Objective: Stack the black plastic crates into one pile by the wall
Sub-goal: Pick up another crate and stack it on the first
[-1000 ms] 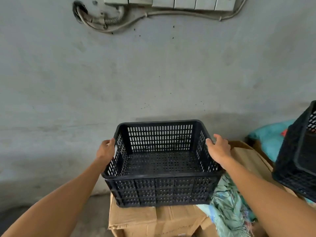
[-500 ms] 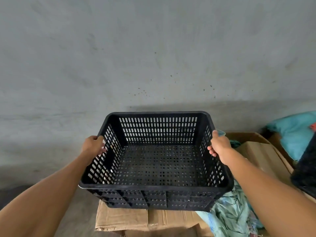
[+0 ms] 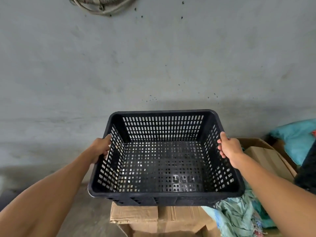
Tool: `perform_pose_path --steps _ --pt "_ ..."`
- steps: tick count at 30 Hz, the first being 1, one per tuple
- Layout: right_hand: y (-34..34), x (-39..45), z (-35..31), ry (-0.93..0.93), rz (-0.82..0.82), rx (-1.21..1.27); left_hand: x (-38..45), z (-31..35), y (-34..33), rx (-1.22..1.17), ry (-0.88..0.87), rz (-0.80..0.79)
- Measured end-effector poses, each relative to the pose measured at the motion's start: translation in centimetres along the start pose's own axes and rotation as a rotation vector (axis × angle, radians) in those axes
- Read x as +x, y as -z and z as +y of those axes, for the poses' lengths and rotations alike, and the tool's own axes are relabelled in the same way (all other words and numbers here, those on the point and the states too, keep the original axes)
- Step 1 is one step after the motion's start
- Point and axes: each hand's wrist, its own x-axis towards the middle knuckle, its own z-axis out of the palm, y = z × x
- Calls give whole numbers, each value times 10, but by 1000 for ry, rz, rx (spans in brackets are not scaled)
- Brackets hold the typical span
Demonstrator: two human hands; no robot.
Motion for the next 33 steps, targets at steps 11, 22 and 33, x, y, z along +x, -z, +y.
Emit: perform_pose_path --steps 11,22,33 --pt "-15 -169 -36 -16 -148 60 -104 -20 145 -15 -162 150" --pt "-103 -352 65 53 -37 -71 -210 -193 285 63 -77 195" --pt "-150 -402 207 -162 -25 -223 -219 -374 287 85 228 183"
